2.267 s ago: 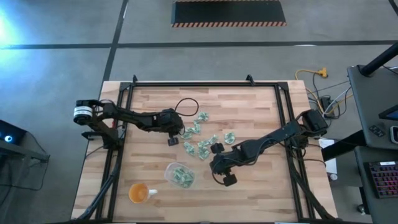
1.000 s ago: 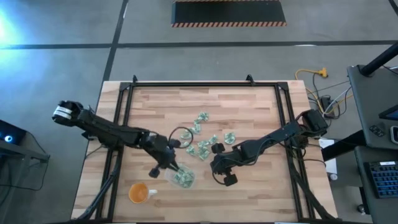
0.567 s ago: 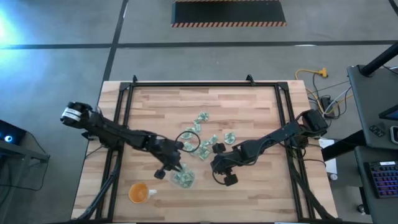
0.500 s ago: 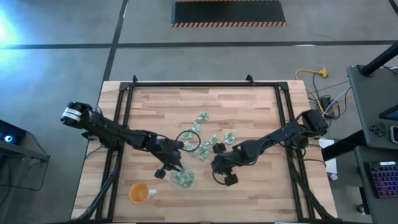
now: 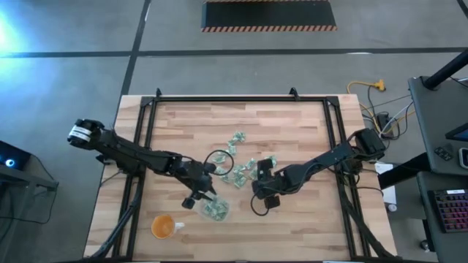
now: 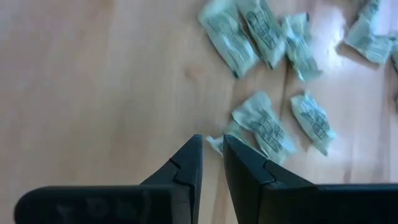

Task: Pick and place Stevia / Truvia into bins
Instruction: Put the stevia packet into the transparent container

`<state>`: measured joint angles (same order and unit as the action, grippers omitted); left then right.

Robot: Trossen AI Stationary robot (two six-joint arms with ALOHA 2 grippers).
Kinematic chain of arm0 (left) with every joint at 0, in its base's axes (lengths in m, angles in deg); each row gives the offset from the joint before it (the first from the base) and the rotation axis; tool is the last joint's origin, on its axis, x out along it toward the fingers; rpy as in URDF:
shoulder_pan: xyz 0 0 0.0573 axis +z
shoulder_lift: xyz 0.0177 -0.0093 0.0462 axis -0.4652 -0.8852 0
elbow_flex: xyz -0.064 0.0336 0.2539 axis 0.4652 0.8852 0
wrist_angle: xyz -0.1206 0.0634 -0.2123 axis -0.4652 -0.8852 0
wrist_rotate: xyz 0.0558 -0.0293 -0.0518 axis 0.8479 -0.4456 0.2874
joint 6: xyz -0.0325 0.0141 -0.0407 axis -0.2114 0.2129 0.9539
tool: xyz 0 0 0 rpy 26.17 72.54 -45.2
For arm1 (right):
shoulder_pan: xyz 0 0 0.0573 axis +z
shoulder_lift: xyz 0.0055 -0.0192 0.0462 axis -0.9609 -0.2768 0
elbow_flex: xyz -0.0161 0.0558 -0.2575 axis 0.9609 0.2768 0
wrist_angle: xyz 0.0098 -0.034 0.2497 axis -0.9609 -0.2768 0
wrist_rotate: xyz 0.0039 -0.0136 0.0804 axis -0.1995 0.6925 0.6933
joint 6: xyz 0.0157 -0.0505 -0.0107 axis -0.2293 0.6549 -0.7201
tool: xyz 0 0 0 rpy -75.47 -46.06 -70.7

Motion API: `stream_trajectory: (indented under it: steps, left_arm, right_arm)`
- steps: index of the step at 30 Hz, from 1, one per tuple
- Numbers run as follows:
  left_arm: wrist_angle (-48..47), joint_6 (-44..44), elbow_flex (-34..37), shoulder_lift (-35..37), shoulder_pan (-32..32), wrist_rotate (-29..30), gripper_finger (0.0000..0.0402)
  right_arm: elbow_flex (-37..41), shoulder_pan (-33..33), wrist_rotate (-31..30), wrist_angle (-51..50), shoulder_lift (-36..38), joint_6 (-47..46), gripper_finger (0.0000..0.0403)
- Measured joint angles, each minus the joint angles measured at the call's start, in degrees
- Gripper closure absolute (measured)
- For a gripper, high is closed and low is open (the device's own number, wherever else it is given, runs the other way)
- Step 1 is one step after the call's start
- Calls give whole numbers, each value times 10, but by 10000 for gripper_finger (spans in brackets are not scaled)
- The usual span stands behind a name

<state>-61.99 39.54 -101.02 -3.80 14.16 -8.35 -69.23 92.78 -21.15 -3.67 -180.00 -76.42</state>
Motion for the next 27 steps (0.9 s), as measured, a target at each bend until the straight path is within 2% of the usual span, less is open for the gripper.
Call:
stream_trajectory:
  steps: [7,13,27]
  left_arm:
    - [-28,0,6,44,1,51,298]
    - [-38,1,10,59,1,54,298]
    - [-36,1,14,55,1,66,298]
  right_arm:
    - [34,-8,-8,28,0,7,347]
    - [58,-27,-22,91,0,33,333]
    - [77,-34,-22,100,-1,17,271]
